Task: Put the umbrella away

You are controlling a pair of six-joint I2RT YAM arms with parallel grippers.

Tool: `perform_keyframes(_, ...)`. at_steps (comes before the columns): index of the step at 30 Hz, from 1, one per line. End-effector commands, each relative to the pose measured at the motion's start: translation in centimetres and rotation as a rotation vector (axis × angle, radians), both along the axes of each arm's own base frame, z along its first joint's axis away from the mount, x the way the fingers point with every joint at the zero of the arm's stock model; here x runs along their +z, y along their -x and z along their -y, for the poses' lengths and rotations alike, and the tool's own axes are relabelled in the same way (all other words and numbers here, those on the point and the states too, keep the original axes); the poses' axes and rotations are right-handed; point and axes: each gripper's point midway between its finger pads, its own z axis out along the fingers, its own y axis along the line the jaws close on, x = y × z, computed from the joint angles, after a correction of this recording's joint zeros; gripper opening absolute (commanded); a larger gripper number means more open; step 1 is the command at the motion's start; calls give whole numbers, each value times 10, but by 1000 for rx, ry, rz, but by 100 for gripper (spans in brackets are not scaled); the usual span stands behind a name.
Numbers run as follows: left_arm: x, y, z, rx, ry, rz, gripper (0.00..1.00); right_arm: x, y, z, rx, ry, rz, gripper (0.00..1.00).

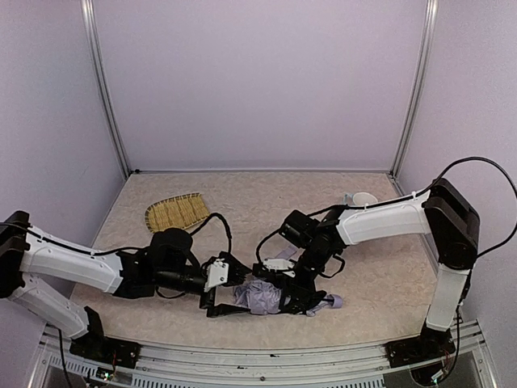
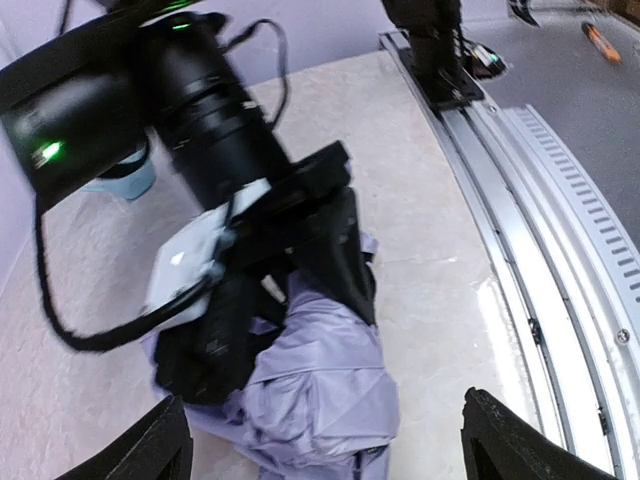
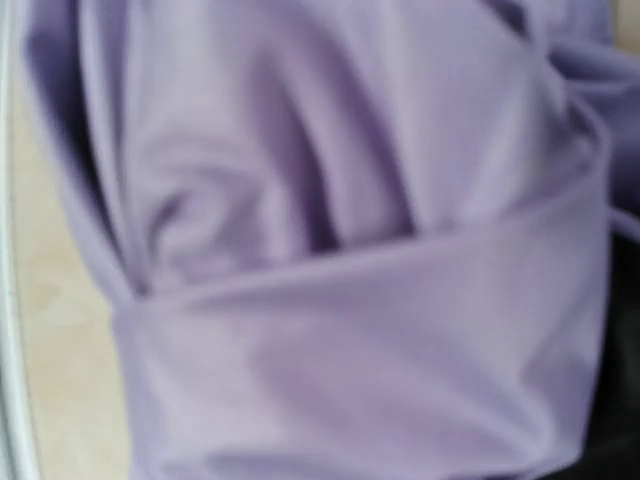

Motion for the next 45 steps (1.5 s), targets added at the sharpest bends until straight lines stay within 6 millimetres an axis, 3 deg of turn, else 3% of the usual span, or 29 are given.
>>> perform_keyframes(1, -39, 3, 17, 19, -221, 133, 91, -38, 53, 46, -10, 249, -336, 25)
perform_keyframes(9, -83, -28, 27, 68, -390, 213, 92, -55, 36, 41, -8, 244, -340, 31)
perform_keyframes(12, -103, -34, 27, 74, -446, 155, 86, -54, 27, 34, -12, 221, -302, 37)
perform_keyframes(16, -126, -24, 24, 37, -510, 67, 73, -46, 11, 22, -33, 157, -234, 49)
perform_keyframes(19, -138, -17, 18, 21, -548, 7, 55, -34, -3, 15, -60, 103, -176, 58)
perform_keyframes(21, -144, -14, 14, 11, -569, -40, 49, -25, -14, 11, -85, 61, -112, 65)
perform_keyframes(28, -170, -4, 2, -20, -651, -255, 43, 27, -46, 14, -203, -105, 176, 86)
perform_keyframes(31, -181, -2, 2, -26, -688, -318, 42, 53, -56, 21, -262, -192, 321, 89)
perform_keyframes(33, -185, -1, 4, -33, -702, -351, 43, 74, -56, 26, -275, -265, 433, 90)
perform_keyframes(37, -189, 2, 3, -53, -720, -435, 43, 85, -41, 31, -209, -328, 617, 92)
perform_keyframes(40, -187, 2, 4, -64, -710, -477, 44, 75, -29, 30, -137, -310, 695, 94)
perform_keyframes(45, -186, 3, 4, -77, -703, -522, 44, 47, -23, 31, -85, -236, 679, 94)
